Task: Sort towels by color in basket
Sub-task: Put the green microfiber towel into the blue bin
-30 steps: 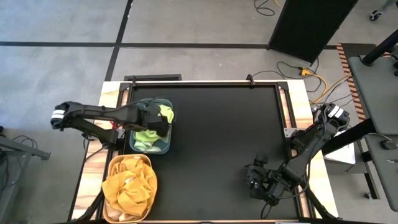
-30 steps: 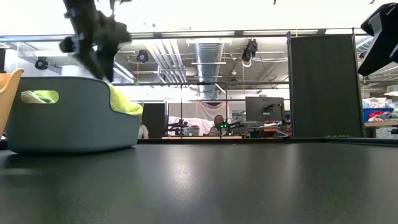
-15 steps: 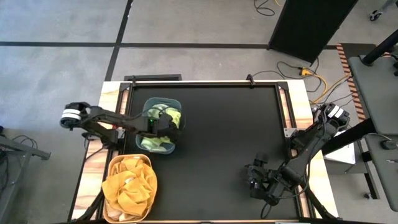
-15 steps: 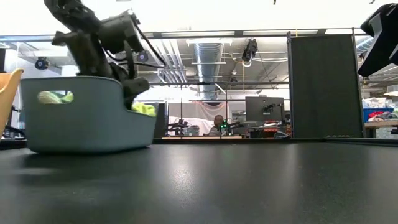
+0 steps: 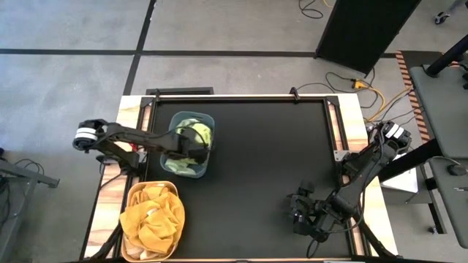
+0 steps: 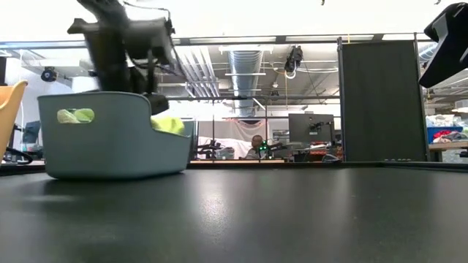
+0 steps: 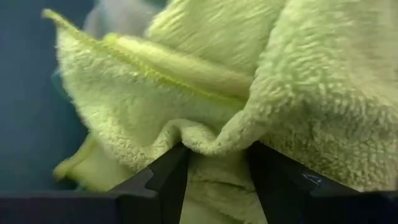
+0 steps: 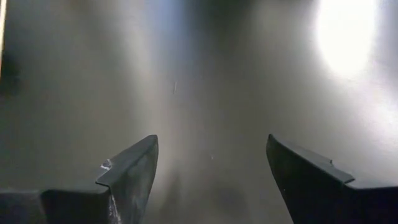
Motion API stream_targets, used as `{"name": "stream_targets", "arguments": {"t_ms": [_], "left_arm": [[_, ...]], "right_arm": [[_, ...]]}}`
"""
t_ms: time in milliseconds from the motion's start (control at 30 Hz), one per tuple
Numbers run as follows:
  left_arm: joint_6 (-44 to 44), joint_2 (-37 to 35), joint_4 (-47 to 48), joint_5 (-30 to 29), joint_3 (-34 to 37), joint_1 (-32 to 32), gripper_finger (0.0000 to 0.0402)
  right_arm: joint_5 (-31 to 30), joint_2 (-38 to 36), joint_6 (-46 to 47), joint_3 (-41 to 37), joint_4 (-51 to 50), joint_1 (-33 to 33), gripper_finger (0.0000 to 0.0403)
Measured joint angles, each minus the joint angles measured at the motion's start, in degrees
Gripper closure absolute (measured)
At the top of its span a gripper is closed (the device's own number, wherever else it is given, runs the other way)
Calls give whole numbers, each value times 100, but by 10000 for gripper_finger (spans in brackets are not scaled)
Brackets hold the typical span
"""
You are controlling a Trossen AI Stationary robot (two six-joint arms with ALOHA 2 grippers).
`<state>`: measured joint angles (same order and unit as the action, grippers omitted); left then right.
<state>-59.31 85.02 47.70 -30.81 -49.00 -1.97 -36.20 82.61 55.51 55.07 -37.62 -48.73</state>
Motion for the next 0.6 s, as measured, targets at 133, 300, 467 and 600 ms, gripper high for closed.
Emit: {"name": "stream_targets", "arguments": {"t_ms": [133,300,467,600], "left_arm": [[-648,-197,543,-124,373,-78,247],[-1066,-632,569,-38,931,-88,247],[-1008,-1148,489,64,992,63,247],[-669,-1504,210,63,859,364,247]], "right_arm": [[1,0,0,0,61,0,111],[2,0,-12,0,64,0,121],[-97,0,-228,0,64,13,130],[-1199,0,-593,-2,174,123,133]]}}
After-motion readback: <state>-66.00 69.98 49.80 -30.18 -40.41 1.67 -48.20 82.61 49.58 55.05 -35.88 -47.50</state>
